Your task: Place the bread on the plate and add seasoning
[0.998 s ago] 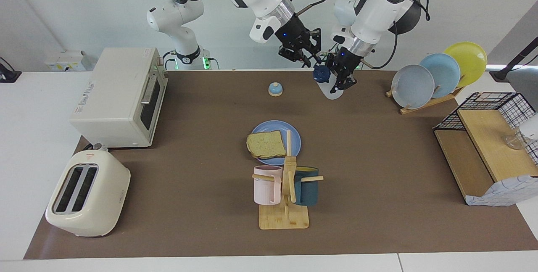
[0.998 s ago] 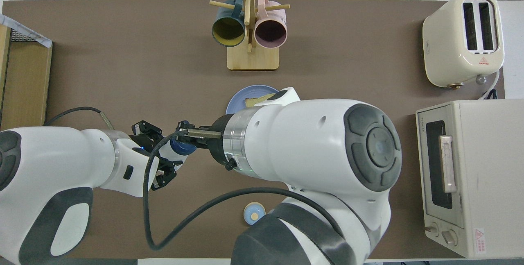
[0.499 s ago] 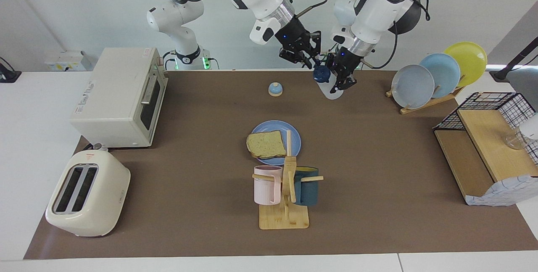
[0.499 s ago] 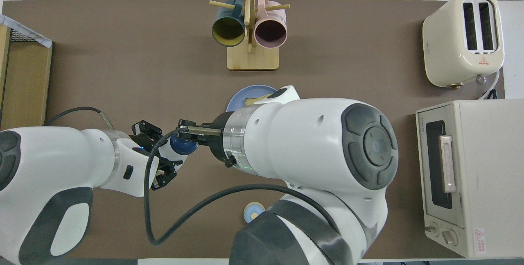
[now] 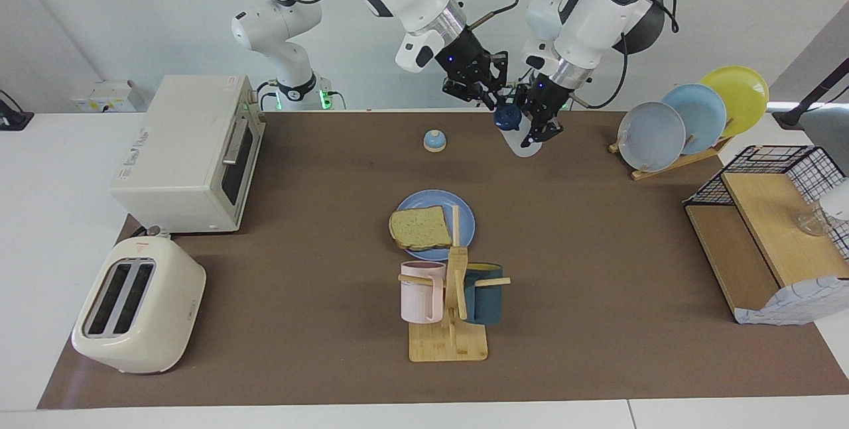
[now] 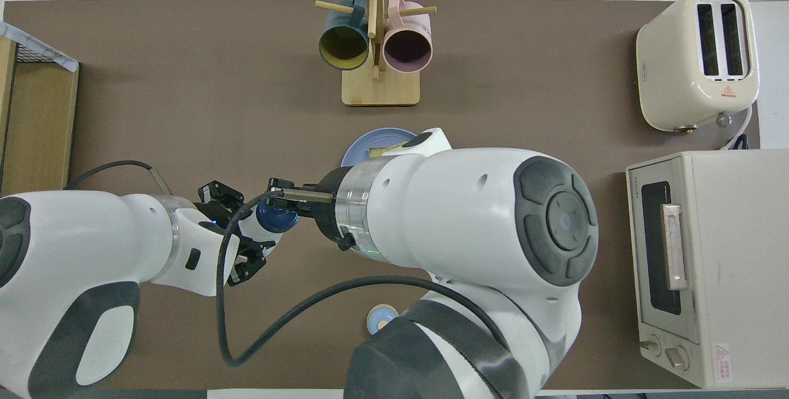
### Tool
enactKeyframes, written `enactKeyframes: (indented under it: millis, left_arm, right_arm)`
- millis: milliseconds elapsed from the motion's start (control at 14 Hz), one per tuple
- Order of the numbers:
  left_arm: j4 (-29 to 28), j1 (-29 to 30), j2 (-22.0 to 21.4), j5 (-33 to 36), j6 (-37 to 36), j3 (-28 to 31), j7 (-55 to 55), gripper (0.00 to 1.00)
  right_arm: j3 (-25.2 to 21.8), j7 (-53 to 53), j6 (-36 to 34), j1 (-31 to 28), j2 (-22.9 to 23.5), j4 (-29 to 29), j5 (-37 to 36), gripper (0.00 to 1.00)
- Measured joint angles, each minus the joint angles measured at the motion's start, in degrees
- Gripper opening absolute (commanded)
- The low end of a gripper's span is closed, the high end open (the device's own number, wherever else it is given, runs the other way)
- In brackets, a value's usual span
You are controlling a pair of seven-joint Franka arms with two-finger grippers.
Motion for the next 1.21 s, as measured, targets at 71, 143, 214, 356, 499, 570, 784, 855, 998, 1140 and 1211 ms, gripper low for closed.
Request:
enactKeyframes:
  millis: [71,143,214,356,499,570,784,855,998,1140,1211]
  left_arm:
    - [0.0,0.0,0.0,0.0,0.0,0.0,0.0,0.0]
    - [0.0,0.0,0.0,0.0,0.0,0.0,0.0,0.0]
    - [-0.01,0.0,0.0,0.0,0.0,0.0,-0.01,0.0]
    - [-0.06,0.0,0.0,0.0,0.0,0.06,-0.04,0.0]
    - [-0.06,0.0,0.0,0.0,0.03,0.06,-0.05,0.0]
    - [-0.05,0.0,0.0,0.0,0.1,0.06,-0.07,0.0]
    - [0.09,0.01,-0.04,-0.04,0.73,0.11,-0.38,0.0]
    - [0.21,0.01,-0.06,-0.06,1.05,0.2,-0.55,0.0]
    - [0.55,0.05,-0.11,-0.06,1.29,0.51,-0.8,0.0]
    - [0.71,0.05,-0.11,-0.07,1.43,0.69,-1.07,0.0]
    - [0.78,0.05,-0.11,-0.11,1.59,0.72,-1.18,0.0]
  right_arm:
    - [0.0,0.0,0.02,0.1,0.09,0.0,0.0,0.15]
    - [0.0,0.0,0.03,0.14,0.1,0.0,0.0,0.1]
    - [0.0,0.0,0.05,0.14,0.09,0.02,0.0,0.05]
    - [-0.01,0.0,0.06,0.15,0.07,0.04,0.0,0.0]
    - [-0.02,0.0,0.07,0.14,0.08,0.05,0.0,0.0]
    - [-0.03,0.04,0.13,0.12,0.08,0.05,0.02,0.0]
    - [-0.04,1.95,2.05,0.1,0.12,-0.19,0.17,0.0]
    - [-0.02,2.98,3.5,0.14,0.15,-0.39,1.02,0.0]
    - [0.02,3.48,6.74,0.17,0.16,-1.22,3.99,0.0]
    - [0.05,3.52,9.31,0.17,0.16,-2.06,6.24,0.0]
    - [0.06,3.52,10.53,0.18,0.15,-2.42,7.87,0.0]
